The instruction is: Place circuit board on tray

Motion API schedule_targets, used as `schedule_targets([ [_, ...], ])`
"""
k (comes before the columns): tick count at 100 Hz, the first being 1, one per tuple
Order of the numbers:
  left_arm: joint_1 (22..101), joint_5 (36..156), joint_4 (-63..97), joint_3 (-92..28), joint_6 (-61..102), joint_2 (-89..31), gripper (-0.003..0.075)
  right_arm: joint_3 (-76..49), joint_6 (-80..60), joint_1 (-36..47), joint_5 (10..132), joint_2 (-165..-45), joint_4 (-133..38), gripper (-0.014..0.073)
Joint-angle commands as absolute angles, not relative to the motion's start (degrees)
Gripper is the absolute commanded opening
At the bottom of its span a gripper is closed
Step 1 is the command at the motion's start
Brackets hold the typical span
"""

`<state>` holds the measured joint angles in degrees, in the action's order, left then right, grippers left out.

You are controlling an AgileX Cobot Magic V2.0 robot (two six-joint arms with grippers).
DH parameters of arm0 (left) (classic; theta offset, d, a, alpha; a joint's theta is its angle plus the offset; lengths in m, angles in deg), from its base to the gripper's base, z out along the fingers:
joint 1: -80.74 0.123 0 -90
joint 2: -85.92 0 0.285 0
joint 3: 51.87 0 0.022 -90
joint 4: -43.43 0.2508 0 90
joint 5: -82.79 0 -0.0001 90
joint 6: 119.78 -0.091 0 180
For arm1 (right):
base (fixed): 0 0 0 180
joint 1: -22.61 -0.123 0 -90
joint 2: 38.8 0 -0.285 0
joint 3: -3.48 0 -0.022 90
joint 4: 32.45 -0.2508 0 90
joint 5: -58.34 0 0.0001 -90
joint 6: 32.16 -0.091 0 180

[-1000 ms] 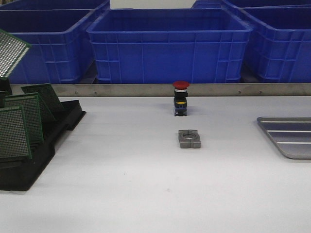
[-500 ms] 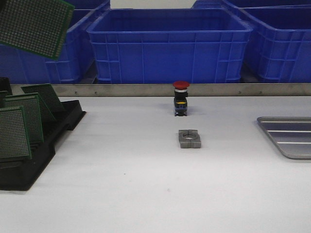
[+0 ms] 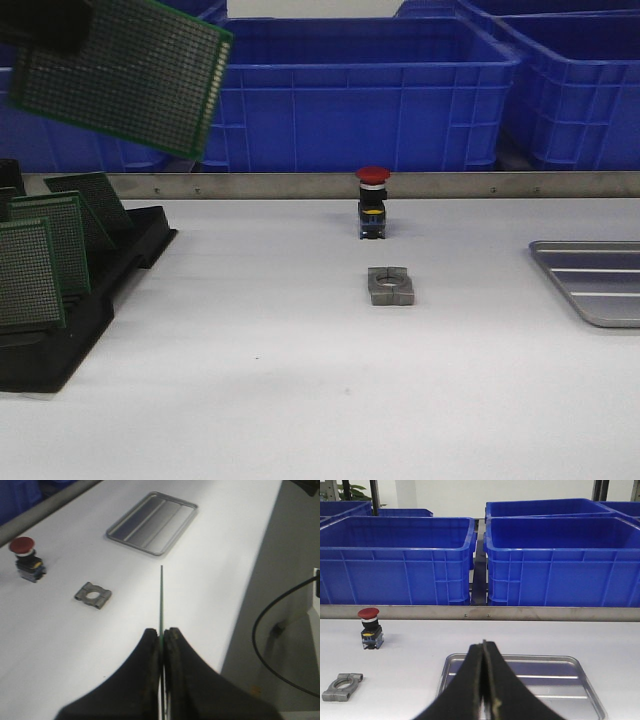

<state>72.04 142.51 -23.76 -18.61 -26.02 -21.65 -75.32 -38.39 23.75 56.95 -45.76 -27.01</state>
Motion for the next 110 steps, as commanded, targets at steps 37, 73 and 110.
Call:
schedule_targets([
  [37, 64.4, 143.5, -29.1, -20.2, -25.7, -10.4, -0.0020, -68.9, -38.3, 23.8, 61.0, -45.6, -27.0, -0.0060],
  [73, 64.4, 143.5, -29.1, -20.2, -25.7, -8.9, -0.0020, -54.5, -38.3, 23.8, 79.3, -58.9, -28.4, -0.0060],
  [110, 64.4, 143.5, -29.1, -20.2, -25.7, -8.9, -0.0020, -43.6, -37.7, 23.8, 85.0, -77.5, -29.2, 0.0362],
])
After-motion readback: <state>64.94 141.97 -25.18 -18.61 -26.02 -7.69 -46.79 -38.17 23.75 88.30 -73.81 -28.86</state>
